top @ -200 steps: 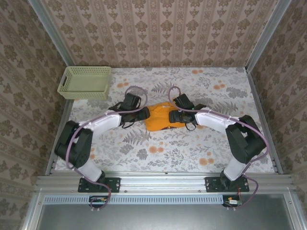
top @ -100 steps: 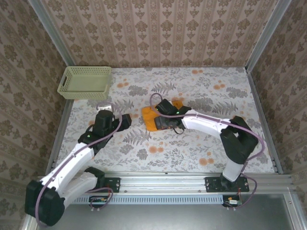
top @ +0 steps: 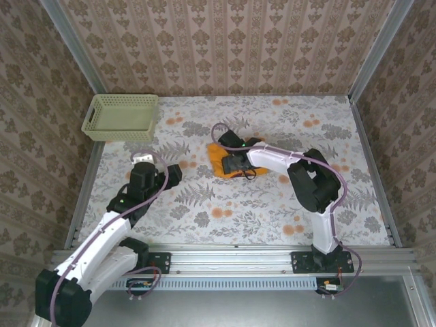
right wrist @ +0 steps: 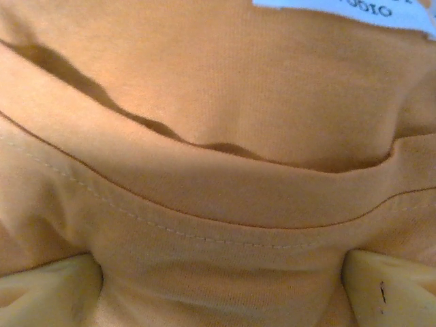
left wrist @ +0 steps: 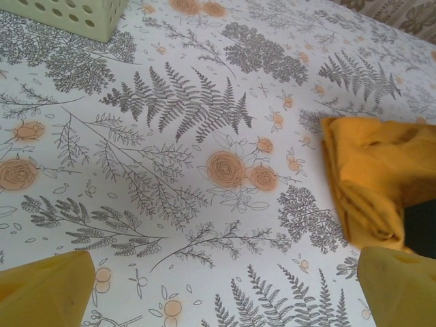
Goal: Fold the inside-out t-shirt
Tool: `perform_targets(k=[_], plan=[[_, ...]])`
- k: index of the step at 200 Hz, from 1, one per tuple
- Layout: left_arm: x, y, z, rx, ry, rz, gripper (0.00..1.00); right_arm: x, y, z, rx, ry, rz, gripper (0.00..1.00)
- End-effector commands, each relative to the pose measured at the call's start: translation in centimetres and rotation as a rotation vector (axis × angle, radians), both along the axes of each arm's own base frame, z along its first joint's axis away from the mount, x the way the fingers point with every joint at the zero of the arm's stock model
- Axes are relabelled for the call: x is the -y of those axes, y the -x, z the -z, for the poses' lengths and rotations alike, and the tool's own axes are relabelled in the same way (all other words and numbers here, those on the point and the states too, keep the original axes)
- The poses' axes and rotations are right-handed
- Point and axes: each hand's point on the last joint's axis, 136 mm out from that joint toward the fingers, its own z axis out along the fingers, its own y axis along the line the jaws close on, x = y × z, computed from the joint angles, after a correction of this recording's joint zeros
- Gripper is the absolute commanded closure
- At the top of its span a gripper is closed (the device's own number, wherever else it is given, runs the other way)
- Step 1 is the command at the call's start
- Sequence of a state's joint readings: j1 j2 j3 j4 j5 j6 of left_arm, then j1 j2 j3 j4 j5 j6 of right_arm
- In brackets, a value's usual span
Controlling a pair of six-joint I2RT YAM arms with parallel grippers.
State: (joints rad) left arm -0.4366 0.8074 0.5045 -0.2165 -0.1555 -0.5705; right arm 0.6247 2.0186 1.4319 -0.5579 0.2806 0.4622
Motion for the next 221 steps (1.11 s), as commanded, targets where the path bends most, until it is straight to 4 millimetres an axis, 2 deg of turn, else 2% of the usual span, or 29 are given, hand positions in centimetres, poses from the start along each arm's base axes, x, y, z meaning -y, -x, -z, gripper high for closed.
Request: perform_targets(k=[1,21,41,147,177,221], plan=[[-0.5,-0.1,-0.1,0.025,-0.022,-0.007,0.0,4.8,-1.0,1.1,-0.065,0.073,0.046,0.08],[-0.5,-0.1,0.1,0.023,-0.019,-0.006,0.0,7.7,-3.1,0.2,-0.058,0.072,0.059,0.07],[-0.6,-0.1,0.2,0.023,-0.013,-0.008,0.0,10.2,-5.4,0.2,-0.071,0.054,0.069,0.07],[-2.1,0.0,-0.4,0.059,-0.034,-0.056,0.0,20.9,-15.0,0.6,-0.082,0.117,0.103,0.07],[-2.4,-0.1,-0.4,0.06,-0.036,-0.073,0.0,22.5,-17.2,0.7,-0.068,0.118,0.104,0.07],[-2.9,-0.7,-0.6,0.067,-0.058,-0.102,0.0,23.3,-19.3,1.0,-0.047,0.111,0.086,0.06]])
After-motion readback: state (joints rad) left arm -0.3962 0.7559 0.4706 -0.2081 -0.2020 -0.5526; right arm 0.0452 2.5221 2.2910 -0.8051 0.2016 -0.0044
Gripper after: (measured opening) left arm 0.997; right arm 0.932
